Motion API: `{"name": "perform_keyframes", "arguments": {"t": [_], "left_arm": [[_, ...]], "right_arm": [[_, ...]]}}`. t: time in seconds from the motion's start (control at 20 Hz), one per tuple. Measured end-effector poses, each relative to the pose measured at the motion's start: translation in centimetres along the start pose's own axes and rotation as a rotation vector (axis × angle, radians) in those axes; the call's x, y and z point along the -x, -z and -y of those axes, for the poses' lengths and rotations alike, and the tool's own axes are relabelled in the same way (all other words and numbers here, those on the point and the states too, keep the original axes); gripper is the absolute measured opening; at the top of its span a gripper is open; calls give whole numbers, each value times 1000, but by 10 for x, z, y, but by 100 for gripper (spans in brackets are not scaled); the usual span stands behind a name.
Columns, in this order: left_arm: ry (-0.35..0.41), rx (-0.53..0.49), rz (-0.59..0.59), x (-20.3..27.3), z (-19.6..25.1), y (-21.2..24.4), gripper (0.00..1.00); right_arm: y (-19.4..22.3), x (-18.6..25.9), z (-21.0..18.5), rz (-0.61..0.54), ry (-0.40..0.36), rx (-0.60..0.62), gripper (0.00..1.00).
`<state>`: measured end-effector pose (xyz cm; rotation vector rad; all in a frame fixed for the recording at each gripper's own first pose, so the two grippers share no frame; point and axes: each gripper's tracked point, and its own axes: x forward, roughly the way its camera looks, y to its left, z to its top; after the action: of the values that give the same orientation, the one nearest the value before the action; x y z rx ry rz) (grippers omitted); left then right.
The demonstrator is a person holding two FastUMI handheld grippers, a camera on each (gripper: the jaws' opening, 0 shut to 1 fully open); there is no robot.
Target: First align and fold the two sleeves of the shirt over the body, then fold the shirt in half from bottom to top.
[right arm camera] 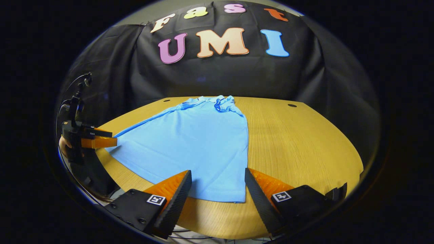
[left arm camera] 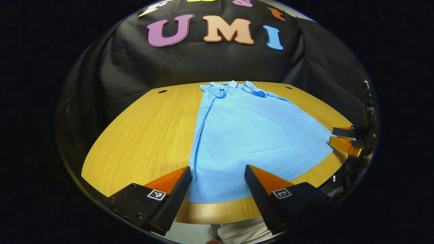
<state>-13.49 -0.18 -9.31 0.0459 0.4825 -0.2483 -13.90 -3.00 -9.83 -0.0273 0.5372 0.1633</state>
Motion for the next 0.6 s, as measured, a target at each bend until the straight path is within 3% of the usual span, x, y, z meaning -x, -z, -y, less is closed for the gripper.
{"name": "perform_keyframes", "arguments": {"t": [0.1, 0.15, 0.25, 0.3, 0.45, 0.5, 0.55, 0.6], "left_arm": [[-4, 2, -9, -1, 0, 4, 100], [-5, 6, 4, -2, 0, 2, 100], [-8, 16, 11, -2, 0, 3, 100], [-8, 14, 19, -3, 1, 2, 100], [-5, 16, 39, -5, 4, 1, 99], [4, 12, 48, -6, 9, -1, 94], [13, 4, 53, -7, 12, -2, 89], [22, 2, 60, -10, 17, -3, 77]], "right_arm": [[-1, 1, 0, 3, 5, 14, 94], [0, 0, -2, 4, 6, 22, 98], [1, 0, -5, 6, 0, 26, 94], [1, 0, -7, 8, -4, 23, 98], [1, -2, -13, 18, -17, 28, 96], [0, -2, -14, 20, -22, 26, 95], [1, -2, -18, 23, -25, 19, 88], [0, -2, -18, 29, -24, 23, 87]]}}
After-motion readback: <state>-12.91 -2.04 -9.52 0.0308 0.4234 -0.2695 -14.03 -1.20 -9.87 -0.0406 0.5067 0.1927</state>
